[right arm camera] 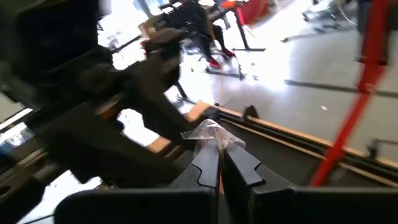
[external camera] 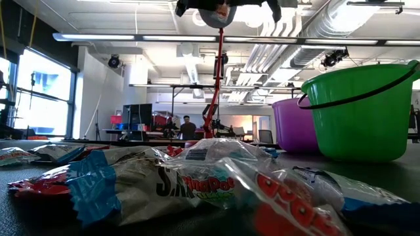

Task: Organize candy in baskets
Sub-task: Put the orange gummy into the violet bucket

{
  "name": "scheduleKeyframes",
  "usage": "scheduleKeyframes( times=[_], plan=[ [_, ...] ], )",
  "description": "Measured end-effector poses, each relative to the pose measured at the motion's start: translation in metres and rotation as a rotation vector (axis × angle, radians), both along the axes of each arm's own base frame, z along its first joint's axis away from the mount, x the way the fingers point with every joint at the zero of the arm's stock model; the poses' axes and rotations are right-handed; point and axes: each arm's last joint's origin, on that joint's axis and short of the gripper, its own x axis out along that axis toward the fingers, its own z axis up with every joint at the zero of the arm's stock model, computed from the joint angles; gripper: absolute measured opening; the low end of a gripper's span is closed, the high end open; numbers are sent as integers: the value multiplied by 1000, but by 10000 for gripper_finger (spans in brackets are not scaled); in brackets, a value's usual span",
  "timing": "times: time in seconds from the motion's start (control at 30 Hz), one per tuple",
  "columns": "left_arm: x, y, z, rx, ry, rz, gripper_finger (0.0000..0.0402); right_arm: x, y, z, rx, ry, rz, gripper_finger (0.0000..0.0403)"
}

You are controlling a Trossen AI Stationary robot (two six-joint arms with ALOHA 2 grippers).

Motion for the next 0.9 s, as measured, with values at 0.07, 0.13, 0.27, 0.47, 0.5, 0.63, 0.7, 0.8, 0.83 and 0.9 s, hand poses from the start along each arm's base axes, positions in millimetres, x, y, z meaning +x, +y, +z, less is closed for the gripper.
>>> scheduleKeyframes(
  times=[0.07,0.13,0.27,0.47,0.5,0.63,0.7,0.8,0.83,0.9],
  plan=[
    [0,1,0,-6,0,7,108,-10,-6,1,27,34,-33,0],
    [-3,2,1,-5,4,14,111,-20,-12,0,55,81,-69,0],
    [-8,6,4,-19,-5,51,113,-42,-28,-5,69,207,-164,0],
    [-13,17,6,-48,-15,112,113,-71,-59,-19,130,424,-329,0],
    [-14,19,7,-47,-20,119,113,-77,-64,-23,159,472,-349,0],
    [-18,31,7,-23,-15,199,113,-101,-77,-37,257,689,-431,0],
    [-21,37,8,-4,-16,253,113,-110,-83,-41,282,759,-467,0],
    [-25,47,9,7,-18,323,113,-116,-90,-41,272,811,-474,0],
    [-26,50,8,2,-19,340,113,-117,-92,-41,258,829,-462,0],
    [-28,57,9,-10,-27,372,113,-116,-94,-42,222,869,-427,4]
  ],
)
